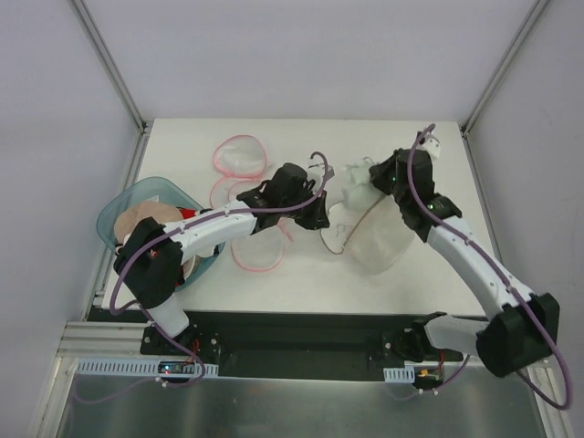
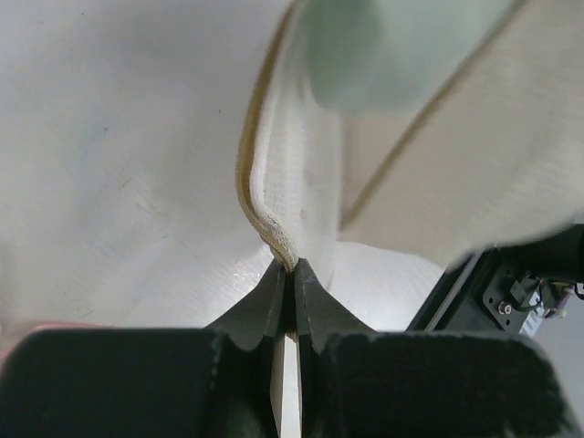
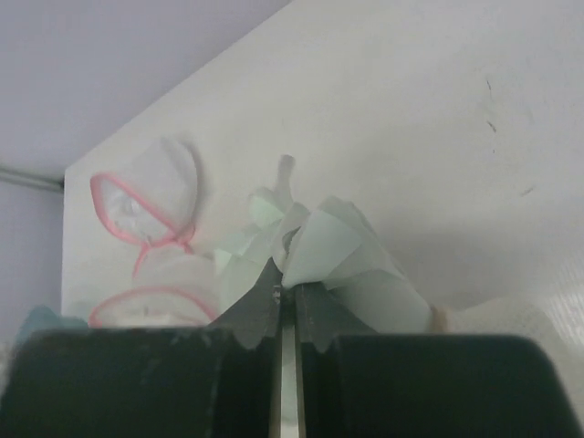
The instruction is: Unzip the laundry bag and remove the bra
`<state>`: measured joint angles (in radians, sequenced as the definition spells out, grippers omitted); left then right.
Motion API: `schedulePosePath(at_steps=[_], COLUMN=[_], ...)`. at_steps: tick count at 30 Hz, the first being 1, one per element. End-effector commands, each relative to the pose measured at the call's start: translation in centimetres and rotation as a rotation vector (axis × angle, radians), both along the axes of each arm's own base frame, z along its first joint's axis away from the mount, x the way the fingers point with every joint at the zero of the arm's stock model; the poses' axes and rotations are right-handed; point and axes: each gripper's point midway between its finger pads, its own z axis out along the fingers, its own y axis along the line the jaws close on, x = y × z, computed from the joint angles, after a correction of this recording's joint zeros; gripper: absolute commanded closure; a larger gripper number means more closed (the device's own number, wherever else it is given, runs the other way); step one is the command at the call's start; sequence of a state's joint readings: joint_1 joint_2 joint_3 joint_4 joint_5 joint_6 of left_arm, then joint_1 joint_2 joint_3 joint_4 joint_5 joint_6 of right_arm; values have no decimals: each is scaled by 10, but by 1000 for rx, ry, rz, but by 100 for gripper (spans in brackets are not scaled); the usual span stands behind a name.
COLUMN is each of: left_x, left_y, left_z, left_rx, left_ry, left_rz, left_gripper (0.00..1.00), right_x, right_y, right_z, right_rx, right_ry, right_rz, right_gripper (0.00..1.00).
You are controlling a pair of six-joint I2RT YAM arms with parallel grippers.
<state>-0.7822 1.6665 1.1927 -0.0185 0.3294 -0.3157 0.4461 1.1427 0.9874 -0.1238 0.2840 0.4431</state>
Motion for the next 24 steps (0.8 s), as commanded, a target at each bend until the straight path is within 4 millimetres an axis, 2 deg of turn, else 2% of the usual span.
schedulePosePath(at_steps=[1,3,5,6,7,8,11,13,14,16,17,19,20,21,22,24], left_x=[-14,-13,-13,-13,-10,-8,3,20,27,53,57,75,74,78,86,88], left_y=[-10,-9,-9,-9,-10,-10,-10,-8,-6,-1,-3,-6,-9,-9,-12,-9], left_z=[11,13,17,20,25,26,27,28,28,30,32,39,41,43,50,54], left_rx=[-40,-43,-50,-56,-60,-59,-46,-50,-56,-75,-91,-110,-116,-116,-128,-130], left_ry=[20,10,1,-4,-16,-22,-52,-51,-41,-18,-8,-18,-8,-5,-11,-4], left_rz=[-37,-27,-22,-22,-15,-11,13,46,60,112,102,104,79,74,71,73], left_gripper=[100,100,100,100,100,100,100,100,100,100,100,100,100,95,56,20], right_x=[71,96,108,114,121,118,107,99,87,76,65,54,48,43,40,34], right_y=[-4,2,8,11,12,20,18,13,10,0,-6,-10,-10,-9,-8,-4], right_z=[79,75,68,70,58,56,66,72,89,102,115,125,122,125,124,113], right_rx=[288,330,353,359,357,371,362,321,309,263,257,223,217,211,205,189], right_ry=[-179,-150,-119,-117,-89,-71,-102,-131,-175,-218,-252,-282,-267,-270,-265,-230], right_rz=[-86,-63,-29,-9,-1,50,75,89,101,100,103,117,132,148,165,204], right_gripper=[99,98,99,99,99,99,98,98,99,99,99,99,99,98,99,98])
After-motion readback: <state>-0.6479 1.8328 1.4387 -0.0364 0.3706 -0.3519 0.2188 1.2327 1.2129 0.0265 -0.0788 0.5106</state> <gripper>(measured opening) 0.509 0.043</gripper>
